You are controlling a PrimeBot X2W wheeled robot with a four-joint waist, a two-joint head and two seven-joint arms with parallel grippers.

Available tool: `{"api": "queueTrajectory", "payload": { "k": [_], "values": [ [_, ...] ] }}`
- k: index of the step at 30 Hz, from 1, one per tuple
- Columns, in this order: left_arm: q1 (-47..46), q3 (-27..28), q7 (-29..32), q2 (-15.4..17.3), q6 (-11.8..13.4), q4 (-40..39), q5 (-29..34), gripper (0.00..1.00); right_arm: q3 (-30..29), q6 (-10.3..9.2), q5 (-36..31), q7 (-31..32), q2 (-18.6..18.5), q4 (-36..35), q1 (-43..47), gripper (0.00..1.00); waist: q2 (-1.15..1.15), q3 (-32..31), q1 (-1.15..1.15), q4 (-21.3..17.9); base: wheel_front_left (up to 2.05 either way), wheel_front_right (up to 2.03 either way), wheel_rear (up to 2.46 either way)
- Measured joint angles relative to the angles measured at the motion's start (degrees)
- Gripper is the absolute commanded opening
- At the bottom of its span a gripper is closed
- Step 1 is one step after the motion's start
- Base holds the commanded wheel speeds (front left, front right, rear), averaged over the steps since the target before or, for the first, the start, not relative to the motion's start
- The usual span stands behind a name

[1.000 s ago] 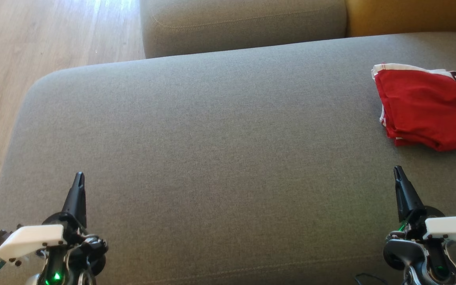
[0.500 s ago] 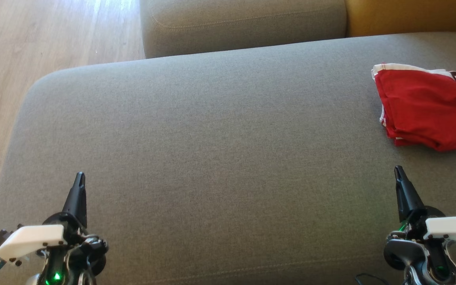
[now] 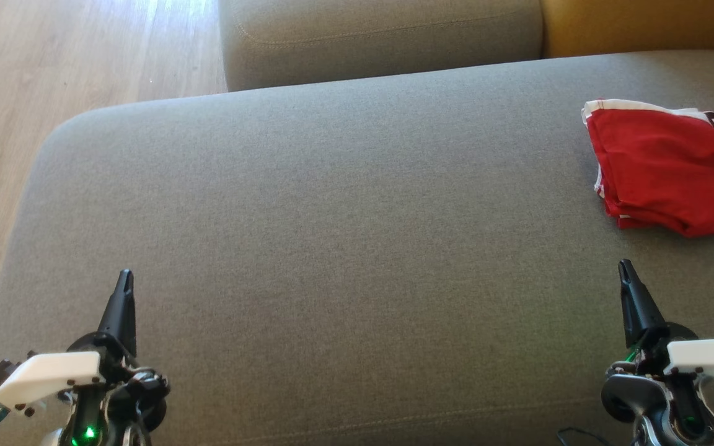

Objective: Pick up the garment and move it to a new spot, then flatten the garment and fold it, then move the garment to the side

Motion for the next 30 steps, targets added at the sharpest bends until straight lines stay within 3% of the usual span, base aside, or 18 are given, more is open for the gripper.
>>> {"api": "queueTrajectory", "payload": {
  "k": [30],
  "values": [
    [0.0,0.3,0.5,-0.1,0.0,0.0,0.1,0.00,-0.2,0.00,-0.4,0.5,0.0,0.0,0.0,0.00,0.00,0.0,0.00,0.0,0.00,0.00,0.00]
  ]
}}
